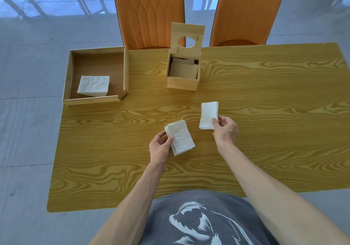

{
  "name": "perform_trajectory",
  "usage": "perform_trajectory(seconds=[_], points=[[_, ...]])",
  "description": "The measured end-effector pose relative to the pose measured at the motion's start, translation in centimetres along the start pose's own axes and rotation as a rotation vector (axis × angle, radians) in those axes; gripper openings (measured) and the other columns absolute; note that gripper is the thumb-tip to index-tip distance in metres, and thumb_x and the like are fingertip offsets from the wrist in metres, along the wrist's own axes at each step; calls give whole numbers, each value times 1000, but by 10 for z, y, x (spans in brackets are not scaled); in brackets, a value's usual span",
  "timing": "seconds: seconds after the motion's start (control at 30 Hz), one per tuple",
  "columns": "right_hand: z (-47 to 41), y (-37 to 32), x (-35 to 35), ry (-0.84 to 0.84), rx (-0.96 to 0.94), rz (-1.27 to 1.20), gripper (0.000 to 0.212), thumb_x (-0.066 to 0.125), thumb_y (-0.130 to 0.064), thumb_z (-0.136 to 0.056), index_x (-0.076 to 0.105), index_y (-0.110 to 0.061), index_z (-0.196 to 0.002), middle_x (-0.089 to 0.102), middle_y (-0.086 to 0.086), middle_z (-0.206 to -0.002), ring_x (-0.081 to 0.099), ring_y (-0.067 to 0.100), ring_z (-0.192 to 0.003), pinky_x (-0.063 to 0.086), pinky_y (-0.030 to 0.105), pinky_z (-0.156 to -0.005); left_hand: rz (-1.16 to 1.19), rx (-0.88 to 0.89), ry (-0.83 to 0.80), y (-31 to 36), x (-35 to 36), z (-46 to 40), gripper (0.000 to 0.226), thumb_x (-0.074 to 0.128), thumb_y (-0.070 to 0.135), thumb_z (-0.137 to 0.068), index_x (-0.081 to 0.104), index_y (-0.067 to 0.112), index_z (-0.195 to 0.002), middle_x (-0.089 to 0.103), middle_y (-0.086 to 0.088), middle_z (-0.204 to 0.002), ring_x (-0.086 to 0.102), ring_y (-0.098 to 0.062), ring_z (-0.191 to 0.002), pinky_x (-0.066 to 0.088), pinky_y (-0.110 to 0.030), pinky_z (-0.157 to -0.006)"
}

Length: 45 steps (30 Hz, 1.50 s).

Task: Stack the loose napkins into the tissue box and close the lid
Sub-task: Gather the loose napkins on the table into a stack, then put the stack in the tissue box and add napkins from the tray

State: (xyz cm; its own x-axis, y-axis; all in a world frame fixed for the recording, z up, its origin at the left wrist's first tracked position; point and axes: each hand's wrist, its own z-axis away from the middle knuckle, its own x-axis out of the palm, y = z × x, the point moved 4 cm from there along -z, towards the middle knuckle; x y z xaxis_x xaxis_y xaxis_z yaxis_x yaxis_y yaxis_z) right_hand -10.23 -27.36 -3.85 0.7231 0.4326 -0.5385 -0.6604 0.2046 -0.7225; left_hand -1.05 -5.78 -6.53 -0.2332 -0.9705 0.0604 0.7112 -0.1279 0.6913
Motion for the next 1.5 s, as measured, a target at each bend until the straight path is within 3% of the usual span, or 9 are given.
perform_trajectory(seconds=[0.17,0.4,0.6,0.77,1.03,1.13,1.23,1.37,1.5], points=[[17,-2,14,-298,-18,-176,18,71,-22,-91,67,-17,-107,74,-3,-92,71,12,-79,56,23,-56,15,-11,-5,2,1,0,40,71,10,-88,58,9,-126,71,-8,-109,69,-23,-100,56,-41,-91],[39,7,35,-611,20,-138,23,76,-21,-87,68,-11,-105,77,5,-93,73,12,-73,58,26,-58,13,-17,-32,4,0,1,33,67,15,-92,59,10,-124,73,-4,-101,71,-22,-93,58,-39,-86],[39,18,45,-577,-50,84,22,76,-31,-86,70,-15,-99,76,5,-97,68,13,-76,49,23,-51,26,-50,-32,3,0,1,37,67,21,-92,58,9,-127,74,-11,-108,72,-26,-99,58,-43,-88],[41,13,47,-520,-198,291,30,74,-40,-85,74,-17,-104,76,-4,-97,71,13,-88,59,36,-80,4,-33,-91,9,3,3,39,75,25,-86,60,17,-121,75,-9,-106,74,-23,-94,61,-35,-76],[37,-1,33,-468,-208,210,48,81,-48,-75,68,-23,-114,70,-7,-104,65,9,-96,53,28,-86,-18,-37,-259,25,12,0,23,69,3,-87,68,10,-108,75,-11,-106,72,-23,-95,58,-34,-80],[35,-14,25,-646,-101,30,60,84,-39,-77,59,-23,-128,68,-3,-114,63,9,-102,49,22,-81,112,-63,-337,36,14,-1,29,65,-3,-88,63,6,-115,73,-9,-101,71,-21,-94,59,-31,-79],[38,-25,20,-833,-69,-48,42,82,-23,-81,67,-17,-120,74,-1,-101,66,-1,-79,49,14,-65,142,-50,-431,44,14,0,27,64,-5,-89,61,7,-112,72,-7,-93,70,-20,-91,59,-29,-80],[32,-26,19,-725,-261,6,19,84,-17,-79,77,-15,-96,78,-2,-90,69,8,-78,54,26,-75,-123,92,-390,54,8,-3,25,69,-4,-85,63,12,-103,71,-6,-94,64,-17,-86,54,-22,-81],[33,-25,19,-600,-491,234,20,83,-27,-77,77,-29,-96,74,-15,-84,64,5,-73,54,28,-73,-459,272,-285,63,0,-6,27,76,9,-82,68,23,-104,72,5,-105,63,-3,-96,46,-8,-74]])
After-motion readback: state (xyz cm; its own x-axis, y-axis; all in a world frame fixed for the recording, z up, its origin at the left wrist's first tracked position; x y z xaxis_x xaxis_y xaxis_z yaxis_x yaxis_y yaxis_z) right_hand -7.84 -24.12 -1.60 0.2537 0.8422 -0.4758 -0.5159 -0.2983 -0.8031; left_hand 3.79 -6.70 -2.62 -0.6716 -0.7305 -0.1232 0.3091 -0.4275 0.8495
